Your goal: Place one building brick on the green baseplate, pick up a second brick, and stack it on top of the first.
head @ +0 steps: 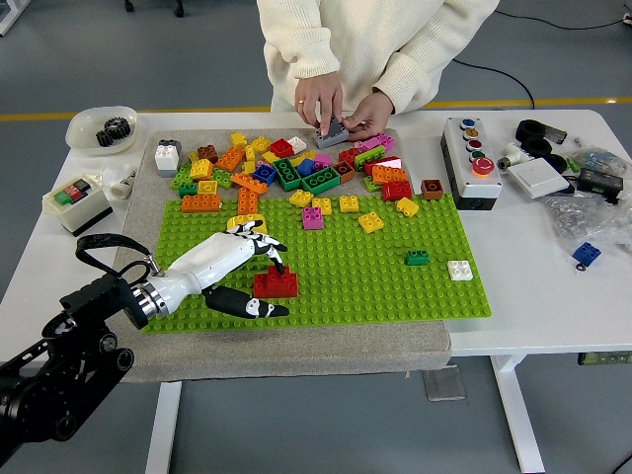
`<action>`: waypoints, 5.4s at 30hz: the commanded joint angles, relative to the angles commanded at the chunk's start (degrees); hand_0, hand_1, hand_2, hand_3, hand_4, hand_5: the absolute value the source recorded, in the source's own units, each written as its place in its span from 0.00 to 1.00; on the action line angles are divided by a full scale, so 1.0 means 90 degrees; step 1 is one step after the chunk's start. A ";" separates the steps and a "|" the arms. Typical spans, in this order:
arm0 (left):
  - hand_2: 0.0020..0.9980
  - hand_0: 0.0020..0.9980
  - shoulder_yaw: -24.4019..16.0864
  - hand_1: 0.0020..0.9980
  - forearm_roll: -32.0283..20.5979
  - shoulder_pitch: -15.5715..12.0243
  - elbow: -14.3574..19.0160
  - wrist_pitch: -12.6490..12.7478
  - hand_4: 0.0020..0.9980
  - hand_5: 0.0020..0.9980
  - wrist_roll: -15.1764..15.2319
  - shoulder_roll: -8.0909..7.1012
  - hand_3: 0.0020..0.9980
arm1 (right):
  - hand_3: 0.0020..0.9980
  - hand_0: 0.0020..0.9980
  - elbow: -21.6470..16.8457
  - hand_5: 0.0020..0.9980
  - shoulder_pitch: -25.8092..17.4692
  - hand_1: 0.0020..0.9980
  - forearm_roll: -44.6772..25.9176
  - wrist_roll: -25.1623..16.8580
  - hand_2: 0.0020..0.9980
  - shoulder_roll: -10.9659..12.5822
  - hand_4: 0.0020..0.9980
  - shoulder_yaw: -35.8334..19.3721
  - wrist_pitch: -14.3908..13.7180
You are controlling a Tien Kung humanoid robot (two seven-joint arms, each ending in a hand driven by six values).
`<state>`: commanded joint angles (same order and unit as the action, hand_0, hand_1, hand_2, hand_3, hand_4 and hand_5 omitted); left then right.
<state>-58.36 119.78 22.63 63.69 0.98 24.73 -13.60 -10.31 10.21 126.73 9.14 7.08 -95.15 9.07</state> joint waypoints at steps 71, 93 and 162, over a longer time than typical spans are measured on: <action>0.78 1.00 0.0070 0.84 0.0138 -0.0034 -0.0224 0.0161 1.00 0.63 -0.0140 0.0090 0.54 | 0.61 0.75 0.0000 0.35 0.0003 0.66 -0.0061 -0.0008 0.73 0.0002 0.86 0.0043 0.0004; 0.78 1.00 0.0042 0.84 0.0173 -0.0028 -0.0339 0.0206 1.00 0.63 -0.0196 0.0131 0.55 | 0.61 0.75 0.0000 0.35 0.0003 0.66 -0.0056 -0.0008 0.73 0.0011 0.86 0.0043 0.0005; 0.69 0.95 -0.1518 0.69 0.0127 0.0168 0.0626 -0.0033 1.00 0.46 -0.0949 0.0089 0.58 | 0.61 0.75 0.0000 0.35 0.0007 0.66 0.0012 -0.0002 0.73 0.0006 0.85 -0.0008 0.0004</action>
<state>-72.02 120.93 24.15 69.33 0.69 16.19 -12.80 -10.31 10.27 126.84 9.11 7.14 -95.22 9.10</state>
